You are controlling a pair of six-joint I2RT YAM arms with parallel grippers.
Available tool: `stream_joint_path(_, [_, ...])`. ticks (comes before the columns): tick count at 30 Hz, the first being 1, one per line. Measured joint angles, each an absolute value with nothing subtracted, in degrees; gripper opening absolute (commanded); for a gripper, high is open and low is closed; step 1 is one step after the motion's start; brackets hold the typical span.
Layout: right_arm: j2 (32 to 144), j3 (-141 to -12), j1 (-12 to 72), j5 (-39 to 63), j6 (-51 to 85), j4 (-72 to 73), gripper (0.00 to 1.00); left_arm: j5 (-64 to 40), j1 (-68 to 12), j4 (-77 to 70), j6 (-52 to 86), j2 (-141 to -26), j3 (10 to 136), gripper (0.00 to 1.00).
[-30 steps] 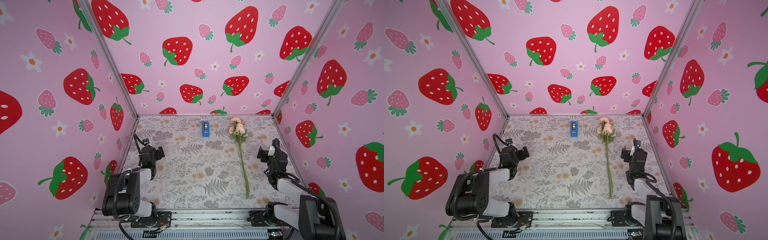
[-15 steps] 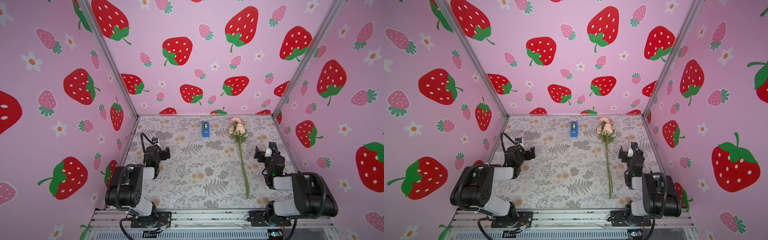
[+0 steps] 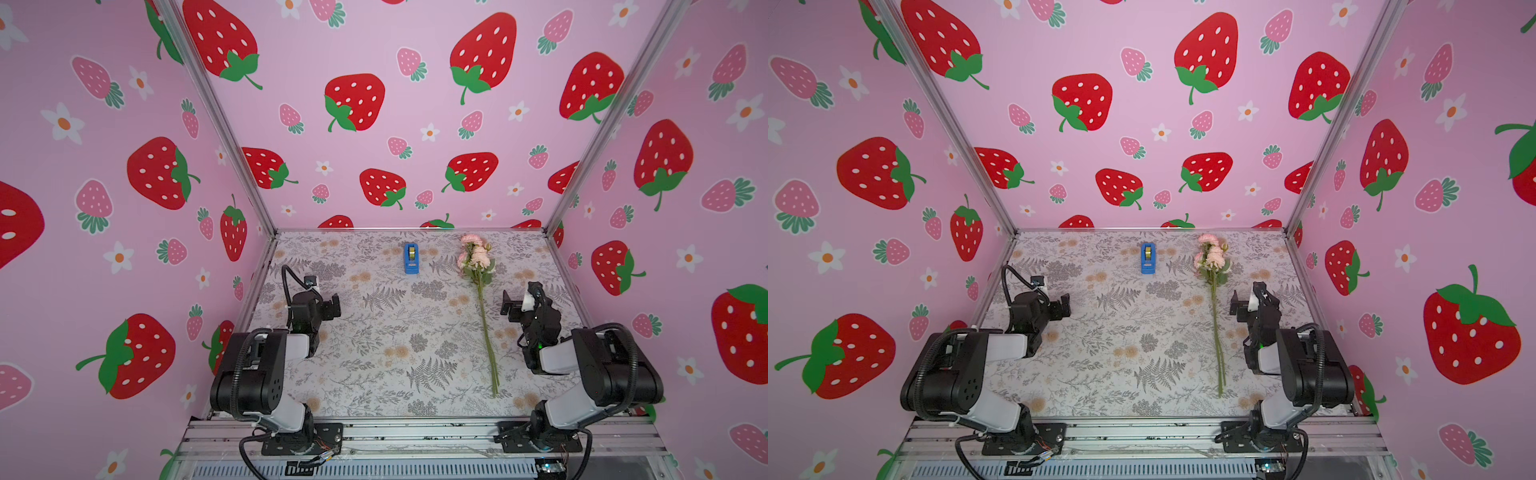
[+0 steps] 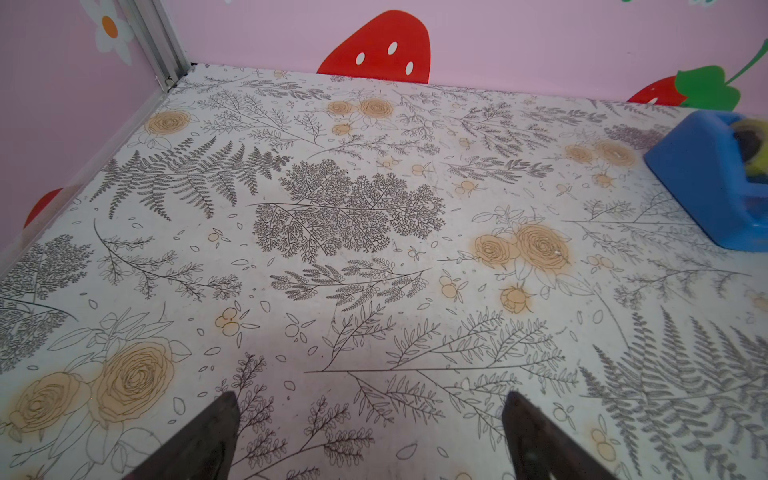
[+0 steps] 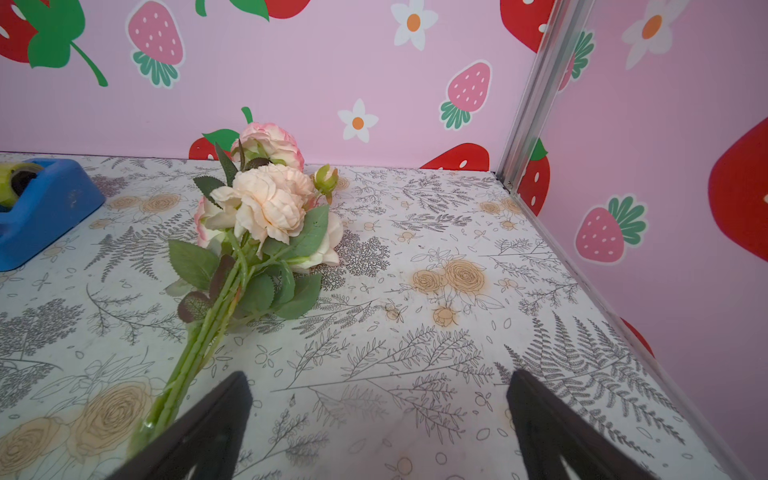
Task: Wrap bouquets with tape
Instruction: Reset both arms
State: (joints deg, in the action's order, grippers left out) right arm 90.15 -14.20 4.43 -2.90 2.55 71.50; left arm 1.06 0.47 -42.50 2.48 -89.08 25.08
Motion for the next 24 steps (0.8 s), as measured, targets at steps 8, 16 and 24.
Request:
stream_joint_path(8, [90.1,-14.6,5.4,-4.8,1.4,70.6,1.00,1.1,0.5,-42.5,2.3,-89.1,25.1,0.99])
stream_joint_path(16, [90.1,-14.8,5.6,-4.9,1.2,70.5,1.00,1.1,0.5,-42.5,2.1,-89.1,25.1,0.99])
stream_joint_path(24, [90.1,-14.9,5.6,-4.9,1.1,70.1,1.00,1.1,0.5,-42.5,2.1,-89.1,25.1,0.99])
